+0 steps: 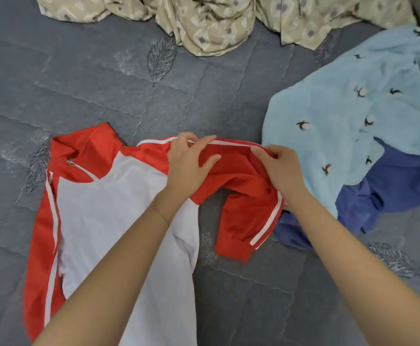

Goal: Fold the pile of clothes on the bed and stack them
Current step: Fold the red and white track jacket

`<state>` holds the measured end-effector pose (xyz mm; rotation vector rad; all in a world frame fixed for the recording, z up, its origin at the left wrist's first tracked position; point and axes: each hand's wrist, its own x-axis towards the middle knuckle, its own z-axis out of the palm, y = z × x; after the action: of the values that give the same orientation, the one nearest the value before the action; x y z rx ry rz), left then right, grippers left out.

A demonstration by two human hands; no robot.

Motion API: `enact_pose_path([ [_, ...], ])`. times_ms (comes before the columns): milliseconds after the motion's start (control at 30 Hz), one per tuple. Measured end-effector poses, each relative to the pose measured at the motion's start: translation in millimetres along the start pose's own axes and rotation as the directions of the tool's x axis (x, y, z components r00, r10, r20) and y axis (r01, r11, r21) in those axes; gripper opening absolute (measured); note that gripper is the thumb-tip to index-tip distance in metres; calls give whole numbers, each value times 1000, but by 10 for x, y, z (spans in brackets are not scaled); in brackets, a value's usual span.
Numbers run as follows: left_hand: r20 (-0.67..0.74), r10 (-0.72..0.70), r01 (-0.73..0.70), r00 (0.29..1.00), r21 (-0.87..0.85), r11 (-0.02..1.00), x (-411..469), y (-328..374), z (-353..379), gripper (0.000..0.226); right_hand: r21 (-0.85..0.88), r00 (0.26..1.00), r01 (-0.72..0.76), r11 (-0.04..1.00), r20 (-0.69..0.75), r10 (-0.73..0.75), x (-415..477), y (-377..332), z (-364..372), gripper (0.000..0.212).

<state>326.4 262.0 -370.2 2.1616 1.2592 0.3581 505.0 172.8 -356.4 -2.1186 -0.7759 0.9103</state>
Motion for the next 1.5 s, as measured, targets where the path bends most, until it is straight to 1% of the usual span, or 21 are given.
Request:
enact_pose_path([
  [67, 90, 100, -97, 991, -45, 994, 72, 219, 44, 40, -32, 996, 78, 996, 32, -77, 25, -66, -42, 43],
  [133, 215, 103, -77, 971, -123, 989, 172, 380, 90, 35, -28, 991, 121, 992, 56, -120, 35, -108, -80, 46],
  [167, 254, 97, -72, 962, -107, 992, 224, 436, 103, 29, -16, 990, 125, 992, 75, -123, 36, -115, -109, 45],
  [233, 239, 91, -73, 967, -83, 994, 324, 494, 120, 19, 13, 983, 113, 993, 145, -114, 43, -104, -194, 37],
  [267, 213, 74, -43, 974, -147, 988, 367, 514, 136, 16, 15, 976, 97, 995, 194, -98, 47, -91, -259, 33],
  [333, 181, 17, 48, 983, -346, 937, 418, 578, 164, 13, -20, 958, 30, 999, 287, -23, 82, -32, -392, 28],
  [367, 167, -9, 78, 986, -414, 907, 437, 614, 181, 14, -29, 948, -17, 999, 317, 26, 106, -2, -455, 32],
  [433, 130, -61, 115, 990, -457, 882, 459, 685, 226, 14, -26, 932, -100, 995, 348, 103, 130, 46, -573, 44],
  [567, 13, -220, 198, 975, -489, 850, 556, 769, 355, 12, 22, 945, -157, 987, 292, 144, 152, 88, -779, 41],
  [633, -21, -275, 234, 961, -466, 853, 604, 796, 422, 13, 60, 966, -132, 989, 234, 114, 183, 86, -874, 36],
  [733, -36, -313, 273, 949, -399, 875, 637, 840, 525, 17, 47, 983, -65, 997, 176, 56, 244, 54, -1015, 30],
  [833, -55, -361, 309, 931, -410, 858, 691, 865, 584, 15, -32, 973, -17, 999, 230, 23, 304, 74, -1163, 25],
  [900, -54, -380, 330, 924, -391, 859, 735, 884, 624, 14, -130, 960, 2, 992, 279, 34, 323, 132, -1276, 30],
  [1000, -62, -393, 346, 918, -362, 866, 765, 897, 686, 19, -238, 950, -4, 971, 302, 77, 324, 246, -1460, 42],
  [1067, -41, -392, 352, 919, -366, 862, 783, 924, 740, 20, -232, 929, -42, 972, 349, 123, 323, 287, -1629, 42],
  [1167, -29, -391, 357, 920, -351, 866, 802, 972, 825, 21, -198, 884, -85, 977, 437, 165, 324, 277, -1872, 33],
  [1233, -42, -397, 361, 917, -343, 867, 816, 993, 873, 22, -231, 900, -80, 970, 401, 169, 367, 321, -1932, 29],
  [1300, -53, -416, 376, 908, -333, 864, 828, 999, 903, 22, -320, 935, -65, 945, 312, 170, 435, 402, -1935, 26],
  [1367, -50, -423, 389, 905, -307, 868, 829, 1002, 925, 23, -358, 961, -88, 930, 215, 174, 520, 510, -1934, 28],
  [1433, -36, -413, 389, 910, -271, 881, 811, 1013, 936, 23, -347, 985, -124, 930, 72, 158, 598, 613, -1943, 34],
  [1500, -40, -393, 373, 918, -245, 895, 781, 1036, 921, 23, -427, 992, -116, 897, -100, 81, 647, 688, -1946, 35],
])
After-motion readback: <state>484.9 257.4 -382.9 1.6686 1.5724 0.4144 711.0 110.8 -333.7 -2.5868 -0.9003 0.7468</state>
